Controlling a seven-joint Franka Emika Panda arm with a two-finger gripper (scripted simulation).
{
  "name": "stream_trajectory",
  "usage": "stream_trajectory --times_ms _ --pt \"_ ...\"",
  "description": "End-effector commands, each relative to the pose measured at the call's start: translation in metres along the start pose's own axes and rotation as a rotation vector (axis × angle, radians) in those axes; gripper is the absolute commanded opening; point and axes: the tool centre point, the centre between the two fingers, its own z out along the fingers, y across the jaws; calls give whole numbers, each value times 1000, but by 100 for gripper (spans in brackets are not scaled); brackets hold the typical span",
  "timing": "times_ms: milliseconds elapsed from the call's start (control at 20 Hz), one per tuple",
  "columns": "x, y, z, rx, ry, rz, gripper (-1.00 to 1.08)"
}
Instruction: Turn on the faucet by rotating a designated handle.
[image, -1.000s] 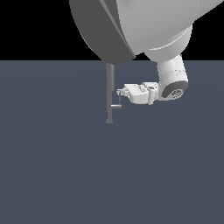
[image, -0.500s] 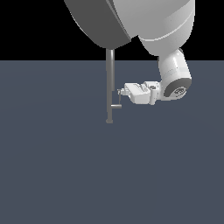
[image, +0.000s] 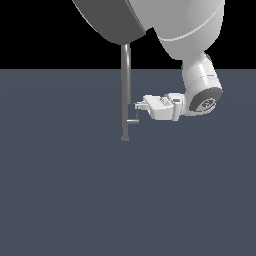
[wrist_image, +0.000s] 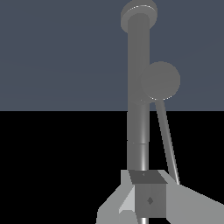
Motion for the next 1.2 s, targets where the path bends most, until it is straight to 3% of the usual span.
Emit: stream_trajectory --times_ms 0,400,500,1000,1150 --pt "1 8 0 -3 -3 4 -100" --pt "1 28 0 -5 -3 3 -100" --pt "0 23 0 1 -2 -1 -100" --pt "20 57 0 -5 -4 2 -100" --pt "18 53 0 -1 -3 -7 -100"
